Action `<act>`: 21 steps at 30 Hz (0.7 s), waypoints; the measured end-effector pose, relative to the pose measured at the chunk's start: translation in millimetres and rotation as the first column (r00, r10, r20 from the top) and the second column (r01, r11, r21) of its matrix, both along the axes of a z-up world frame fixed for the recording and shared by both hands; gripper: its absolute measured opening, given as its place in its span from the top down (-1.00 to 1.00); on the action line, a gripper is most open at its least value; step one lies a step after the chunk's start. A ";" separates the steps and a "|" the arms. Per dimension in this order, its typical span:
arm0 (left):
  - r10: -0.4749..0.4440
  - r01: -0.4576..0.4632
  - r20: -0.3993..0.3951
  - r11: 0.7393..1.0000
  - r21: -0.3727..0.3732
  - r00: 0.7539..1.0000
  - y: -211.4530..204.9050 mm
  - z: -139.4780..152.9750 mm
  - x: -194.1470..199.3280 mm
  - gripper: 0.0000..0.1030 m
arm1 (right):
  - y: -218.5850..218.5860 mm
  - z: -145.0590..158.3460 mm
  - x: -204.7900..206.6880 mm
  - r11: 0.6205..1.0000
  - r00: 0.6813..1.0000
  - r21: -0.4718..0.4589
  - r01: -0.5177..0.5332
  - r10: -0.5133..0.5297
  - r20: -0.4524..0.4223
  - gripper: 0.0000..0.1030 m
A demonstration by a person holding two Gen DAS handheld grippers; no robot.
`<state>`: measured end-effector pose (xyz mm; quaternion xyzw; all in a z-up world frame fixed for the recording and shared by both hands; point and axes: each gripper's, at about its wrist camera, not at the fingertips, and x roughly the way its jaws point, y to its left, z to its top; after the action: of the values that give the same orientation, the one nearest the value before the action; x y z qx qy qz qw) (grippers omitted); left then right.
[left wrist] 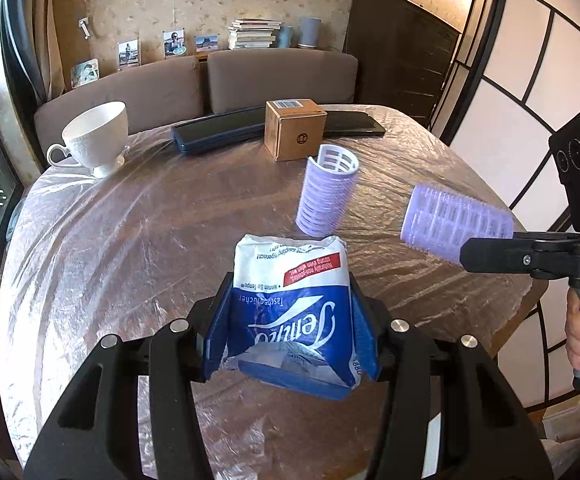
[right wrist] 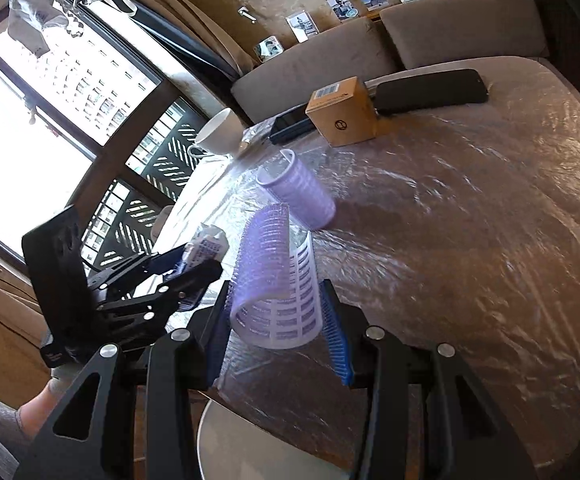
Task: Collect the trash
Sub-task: 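Carry the tissue pack and purple hair roller with both tools toward the bin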
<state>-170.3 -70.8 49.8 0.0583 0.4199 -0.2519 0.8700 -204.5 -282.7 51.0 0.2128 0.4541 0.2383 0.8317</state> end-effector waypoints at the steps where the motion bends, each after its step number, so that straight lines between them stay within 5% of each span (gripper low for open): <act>1: 0.001 -0.001 0.001 1.000 0.001 1.000 -0.2 0.3 -1.6 -0.03 | -0.8 -0.3 -2.1 1.000 1.000 -0.008 -0.001 0.001 0.000 0.19; 21: -0.005 0.005 -0.001 1.000 0.005 1.000 0.4 5.5 -32.5 -0.03 | -0.5 3.7 -32.9 0.994 0.999 -0.100 -0.036 0.037 0.007 0.19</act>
<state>-202.8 -70.3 55.3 0.0614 0.4207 -0.2530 0.8690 -237.4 -283.1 54.7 0.1615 0.4656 0.2314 0.8388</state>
